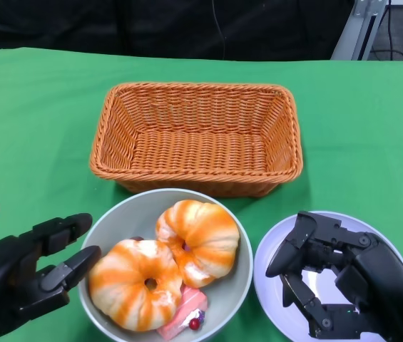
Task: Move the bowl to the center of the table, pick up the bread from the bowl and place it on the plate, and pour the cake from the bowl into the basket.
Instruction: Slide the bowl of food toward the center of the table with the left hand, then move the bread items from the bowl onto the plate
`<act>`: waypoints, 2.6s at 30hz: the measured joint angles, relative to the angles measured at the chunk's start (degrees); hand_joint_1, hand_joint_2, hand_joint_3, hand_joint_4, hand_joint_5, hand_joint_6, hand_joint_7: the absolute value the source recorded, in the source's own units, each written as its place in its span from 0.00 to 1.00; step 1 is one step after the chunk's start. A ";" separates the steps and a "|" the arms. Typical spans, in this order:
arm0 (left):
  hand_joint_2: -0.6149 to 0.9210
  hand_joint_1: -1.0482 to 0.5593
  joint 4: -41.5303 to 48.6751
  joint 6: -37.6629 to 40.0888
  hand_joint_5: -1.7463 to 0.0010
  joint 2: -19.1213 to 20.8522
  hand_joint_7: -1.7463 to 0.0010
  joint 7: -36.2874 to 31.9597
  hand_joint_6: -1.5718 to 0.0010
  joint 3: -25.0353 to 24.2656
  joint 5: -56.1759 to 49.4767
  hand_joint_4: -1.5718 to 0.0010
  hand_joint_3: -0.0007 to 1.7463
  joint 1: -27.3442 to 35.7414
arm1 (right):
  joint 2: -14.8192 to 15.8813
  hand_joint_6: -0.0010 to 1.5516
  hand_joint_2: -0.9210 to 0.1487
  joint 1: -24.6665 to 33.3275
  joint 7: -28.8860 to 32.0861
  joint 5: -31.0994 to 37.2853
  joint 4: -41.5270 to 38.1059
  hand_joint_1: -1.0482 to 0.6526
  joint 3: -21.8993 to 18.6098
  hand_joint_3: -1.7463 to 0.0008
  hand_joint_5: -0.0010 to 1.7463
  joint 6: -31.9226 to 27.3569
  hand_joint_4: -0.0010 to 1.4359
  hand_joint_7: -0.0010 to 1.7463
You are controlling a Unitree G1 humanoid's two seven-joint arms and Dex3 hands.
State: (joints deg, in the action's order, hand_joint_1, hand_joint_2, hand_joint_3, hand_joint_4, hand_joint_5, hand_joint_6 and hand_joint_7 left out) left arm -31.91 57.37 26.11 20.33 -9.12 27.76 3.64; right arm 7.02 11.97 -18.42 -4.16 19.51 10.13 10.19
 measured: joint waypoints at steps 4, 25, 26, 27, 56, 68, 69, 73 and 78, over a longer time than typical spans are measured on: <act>1.00 0.23 -0.48 0.21 0.99 0.01 1.00 0.00 1.00 0.46 0.00 0.97 0.29 -0.19 | 0.00 0.45 0.32 0.00 -0.03 -0.04 0.00 0.53 0.00 0.40 0.95 0.00 0.49 0.77; 1.00 0.27 -0.46 -9.87 0.95 2.18 0.97 -0.82 0.93 -4.82 -6.13 0.89 0.11 -0.19 | 0.01 0.47 0.24 0.07 -0.23 -0.34 -0.09 0.51 -0.19 0.55 0.89 0.20 0.50 0.69; 1.00 0.30 -0.08 -12.29 0.93 1.15 0.96 -0.87 0.88 -5.37 -6.22 0.85 0.10 -0.13 | 0.02 0.47 0.23 0.09 -0.44 -0.80 -0.10 0.51 -0.28 0.56 0.87 0.21 0.50 0.66; 1.00 0.34 0.47 -15.23 0.92 -0.46 0.94 -1.27 0.84 -5.90 -6.43 0.81 0.08 -0.05 | 0.03 0.47 0.23 0.11 -0.77 -1.44 -0.11 0.52 -0.36 0.57 0.85 0.20 0.49 0.62; 0.89 0.65 36.03 -69.34 0.16 -18.13 0.39 -1.83 0.48 -2.36 -14.24 0.54 0.39 -4.77 | 10.17 0.44 0.00 -6.78 -5.82 8.61 16.06 0.23 0.07 0.93 0.24 -5.85 0.51 0.00; 0.86 0.62 37.38 -71.28 0.18 -18.58 0.38 -4.22 0.50 -1.96 -16.68 0.54 0.39 -5.14 | 10.08 0.39 0.00 -15.99 -6.83 26.11 22.93 0.18 9.79 0.95 0.22 -18.71 0.45 0.00; 0.86 0.61 37.58 -71.28 0.18 -18.72 0.38 -4.38 0.50 -1.99 -16.63 0.54 0.38 -5.24 | 10.00 0.39 0.00 -16.85 -6.84 28.12 22.89 0.17 10.99 0.95 0.22 -18.95 0.45 0.00; 0.87 0.60 37.89 -71.27 0.17 -19.22 0.38 -4.67 0.51 -2.01 -16.34 0.56 0.35 -5.56 | 9.19 0.37 0.00 -19.74 -7.33 34.06 22.19 0.16 15.18 0.94 0.22 -19.50 0.45 0.00; 0.92 0.53 39.80 -73.24 0.13 -19.19 0.36 -4.67 0.52 -2.09 -16.64 0.57 0.24 -5.93 | 7.14 0.33 0.00 -21.95 -8.07 39.01 20.07 0.13 19.26 0.93 0.21 -20.55 0.41 0.00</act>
State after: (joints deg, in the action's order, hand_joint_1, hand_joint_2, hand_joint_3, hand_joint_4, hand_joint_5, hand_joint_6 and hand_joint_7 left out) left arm 7.89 -15.87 6.91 15.67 -11.22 11.12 -2.29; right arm 14.16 -9.98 -26.49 34.85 39.59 29.39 -10.36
